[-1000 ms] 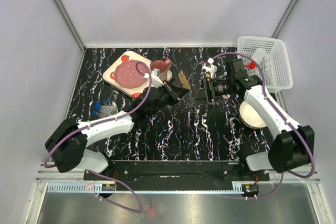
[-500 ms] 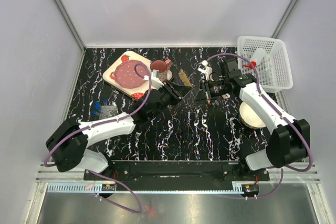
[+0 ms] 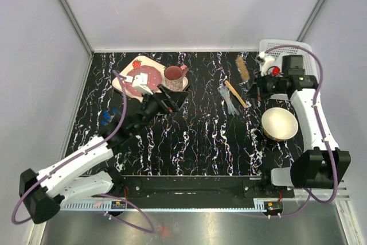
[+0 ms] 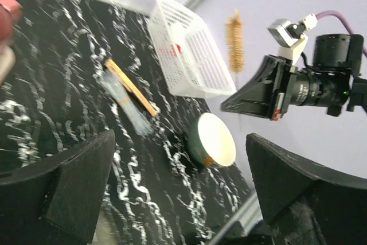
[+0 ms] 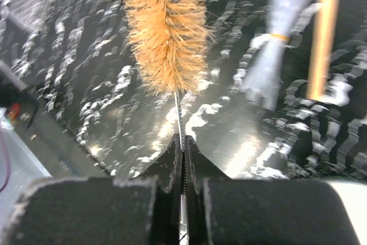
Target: Organize the chemistry lab equipment
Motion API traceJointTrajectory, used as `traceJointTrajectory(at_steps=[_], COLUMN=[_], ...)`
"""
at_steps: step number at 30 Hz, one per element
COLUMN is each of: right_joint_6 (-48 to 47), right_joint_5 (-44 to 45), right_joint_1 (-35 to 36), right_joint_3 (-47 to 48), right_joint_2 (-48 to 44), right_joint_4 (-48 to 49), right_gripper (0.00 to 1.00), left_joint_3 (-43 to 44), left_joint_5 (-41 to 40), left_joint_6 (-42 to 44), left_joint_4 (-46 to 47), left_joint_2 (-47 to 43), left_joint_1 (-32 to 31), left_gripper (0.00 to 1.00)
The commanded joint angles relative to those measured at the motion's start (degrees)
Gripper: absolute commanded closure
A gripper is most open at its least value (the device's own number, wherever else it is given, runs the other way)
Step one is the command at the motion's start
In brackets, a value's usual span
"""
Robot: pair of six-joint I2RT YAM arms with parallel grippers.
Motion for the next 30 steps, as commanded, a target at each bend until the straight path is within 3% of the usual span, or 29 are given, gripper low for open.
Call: traceJointTrajectory(at_steps=[1,5,12,13,14,16,17,18,21,24,30], right_joint_6=[-5.5,-5.6,-7.1,-7.0,-6.9,-6.3,-6.1,-6.0,-6.4,-7.5,-9.6], right_joint_5=[10.3,14.5,24.2,27.2,28.7,33.0,33.6,33.8,32.0,24.6,7.8], right_joint_1=[-7.8,-15.2,-18.2,-18.3,-18.3,-18.3,-18.3,-18.4,-18.4,-18.5,-18.2], right_joint_3=[7.4,14.9,36.2,38.0,40.2,47.6,50.3,54.5,52.8,49.5,39.5], right_joint_2=[2.6,11.2,29.5,31.4,35.3,39.6,43.6,45.1,43.5,39.7,30.7], right_joint_4=[-2.5,-2.5,-6.1,-6.1,-6.1,-8.2,-9.5,-11.6,-10.6,-10.8,-10.1], right_gripper=[1.00,0.98,0.93,0.89,0.73,0.59,0.37,0.32,0.18,0.11,0.06], left_joint_3=[-2.6,-6.6,-14.3,-15.0,-16.1,-16.8,-17.2,-17.1,-16.4,-16.3,-15.2], left_joint_5=[2.9,4.5,9.6,9.6,9.7,9.6,9.7,9.6,9.6,9.2,9.1], left_joint_6=[11.6,14.1,11.5,11.2,10.6,10.2,10.1,10.2,10.4,10.6,11.3], left_joint_4=[-10.3,-17.0,-16.6,-16.8,-16.9,-17.7,-18.4,-19.1,-21.3,-21.9,-21.7], left_joint_2=[-6.8,-11.0,-19.8,-20.8,-21.8,-24.3,-25.1,-26.4,-28.2,-28.9,-28.2], left_joint_1=[3.3,3.7,3.6,3.6,3.6,3.6,3.6,3.6,3.7,3.6,3.7], left_gripper=[0.01,0.01,0.01,0.01,0.01,0.01,0.01,0.01,0.01,0.01,0.01])
